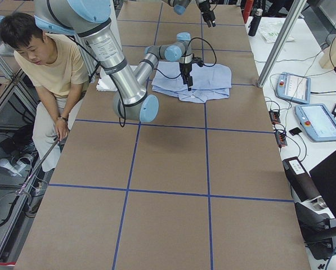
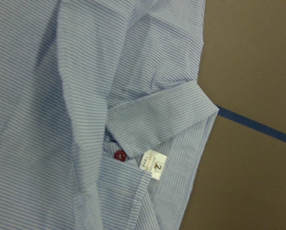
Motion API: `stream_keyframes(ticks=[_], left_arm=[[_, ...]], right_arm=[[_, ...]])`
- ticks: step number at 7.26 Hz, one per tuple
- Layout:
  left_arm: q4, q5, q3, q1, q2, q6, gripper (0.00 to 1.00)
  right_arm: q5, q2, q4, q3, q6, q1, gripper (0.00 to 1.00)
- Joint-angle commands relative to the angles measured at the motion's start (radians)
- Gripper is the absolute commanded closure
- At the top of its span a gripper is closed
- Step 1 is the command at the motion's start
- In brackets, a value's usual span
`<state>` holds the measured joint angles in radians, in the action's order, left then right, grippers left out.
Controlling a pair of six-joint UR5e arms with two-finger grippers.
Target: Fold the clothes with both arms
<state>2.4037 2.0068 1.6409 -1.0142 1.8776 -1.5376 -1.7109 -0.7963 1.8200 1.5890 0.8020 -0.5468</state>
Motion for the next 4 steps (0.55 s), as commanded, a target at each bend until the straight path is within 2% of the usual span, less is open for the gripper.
stream_keyframes(ticks=[1,2,4], left_arm=[[0.000,0.000,0.000,-0.003,0.000,0.001,0.18],[0.000,0.001,0.002,-0.003,-0.008,0.001,0.18],[0.000,0.001,0.008,-0.010,-0.011,0.001,0.18]], right_arm=[[0.000,0.090,-0.074,-0.149,0.043,-0.001,0.00],[0.000,0.094,-0.123,-0.203,0.042,-0.014,0.00],[-0.001,0.092,-0.133,-0.251,-0.001,-0.068,0.00]])
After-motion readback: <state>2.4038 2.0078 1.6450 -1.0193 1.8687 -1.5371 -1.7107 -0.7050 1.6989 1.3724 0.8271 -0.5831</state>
